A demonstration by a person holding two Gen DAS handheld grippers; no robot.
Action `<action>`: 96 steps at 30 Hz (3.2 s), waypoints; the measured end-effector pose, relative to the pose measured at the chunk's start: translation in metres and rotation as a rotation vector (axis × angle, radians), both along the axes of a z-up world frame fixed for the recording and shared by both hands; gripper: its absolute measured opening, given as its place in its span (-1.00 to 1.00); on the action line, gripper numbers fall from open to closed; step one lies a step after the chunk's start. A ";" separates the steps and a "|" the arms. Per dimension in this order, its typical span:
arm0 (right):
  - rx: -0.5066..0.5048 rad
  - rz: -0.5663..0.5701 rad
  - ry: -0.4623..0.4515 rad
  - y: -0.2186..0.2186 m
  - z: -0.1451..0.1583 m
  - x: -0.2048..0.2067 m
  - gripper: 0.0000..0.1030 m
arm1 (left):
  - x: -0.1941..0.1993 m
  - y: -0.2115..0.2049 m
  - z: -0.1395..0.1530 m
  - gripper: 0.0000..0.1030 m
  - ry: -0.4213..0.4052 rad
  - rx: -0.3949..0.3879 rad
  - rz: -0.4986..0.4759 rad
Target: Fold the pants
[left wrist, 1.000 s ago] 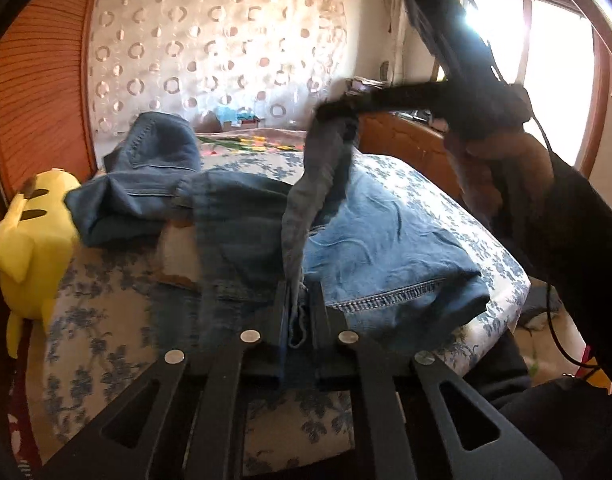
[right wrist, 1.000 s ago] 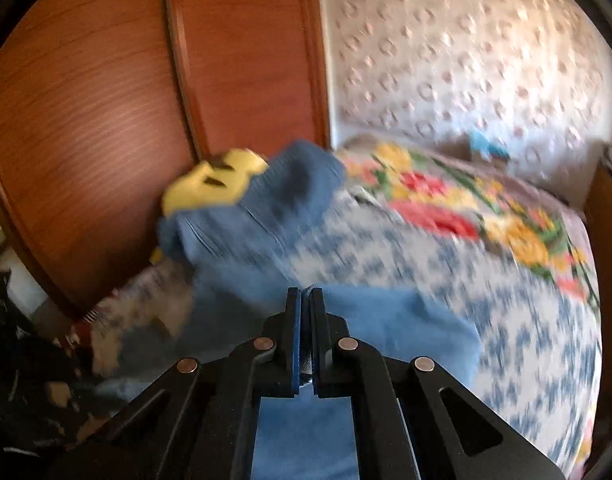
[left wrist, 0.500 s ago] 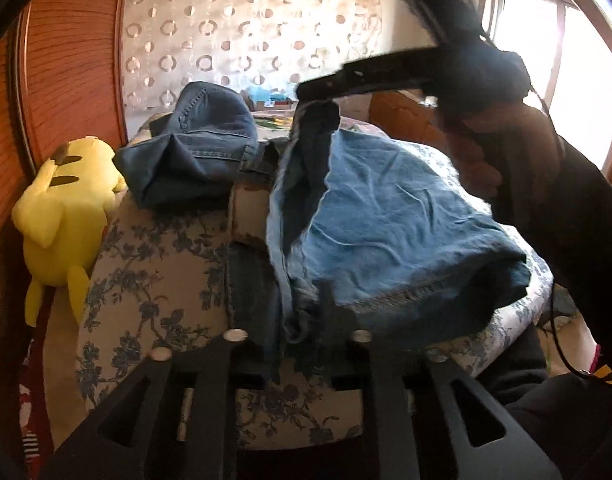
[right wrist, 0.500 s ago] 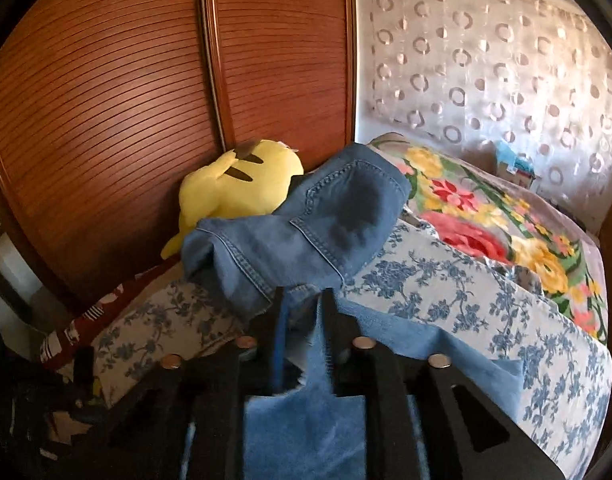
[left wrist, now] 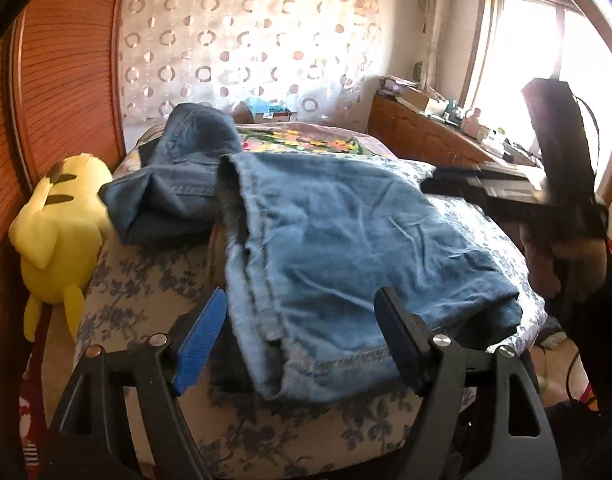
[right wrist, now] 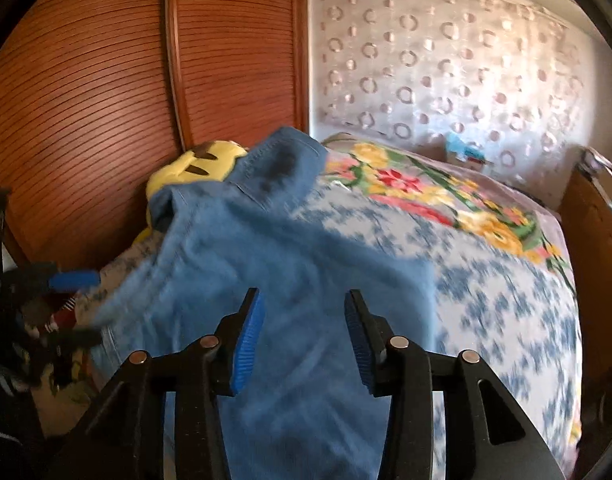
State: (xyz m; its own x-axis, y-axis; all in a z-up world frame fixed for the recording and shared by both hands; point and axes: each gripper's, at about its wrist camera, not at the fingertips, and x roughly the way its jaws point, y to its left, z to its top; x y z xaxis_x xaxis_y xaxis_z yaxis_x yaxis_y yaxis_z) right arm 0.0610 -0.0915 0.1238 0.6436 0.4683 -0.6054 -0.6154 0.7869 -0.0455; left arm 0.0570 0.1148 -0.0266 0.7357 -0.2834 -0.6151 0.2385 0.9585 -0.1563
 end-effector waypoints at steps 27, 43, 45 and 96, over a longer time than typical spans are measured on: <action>0.081 -0.223 0.143 -0.089 -0.045 -0.073 0.16 | 0.011 -0.080 -0.049 0.50 0.038 0.175 -0.060; 0.163 -0.207 0.230 -0.092 -0.050 -0.072 0.04 | 0.006 -0.076 -0.052 0.54 0.018 0.163 -0.050; 0.175 -0.204 0.240 -0.094 -0.051 -0.070 0.00 | 0.005 -0.076 -0.052 0.54 0.019 0.164 -0.051; 0.102 0.334 0.179 0.110 -0.051 -0.043 -0.80 | -0.002 0.088 0.013 0.55 -0.060 0.034 0.247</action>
State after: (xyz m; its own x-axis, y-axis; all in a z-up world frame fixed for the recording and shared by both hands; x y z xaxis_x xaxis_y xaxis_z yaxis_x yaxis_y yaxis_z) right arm 0.0183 0.0188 0.0724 0.3340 0.6980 -0.6335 -0.8297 0.5366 0.1538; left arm 0.0552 0.2024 -0.0141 0.8153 -0.0710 -0.5747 0.0047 0.9932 -0.1161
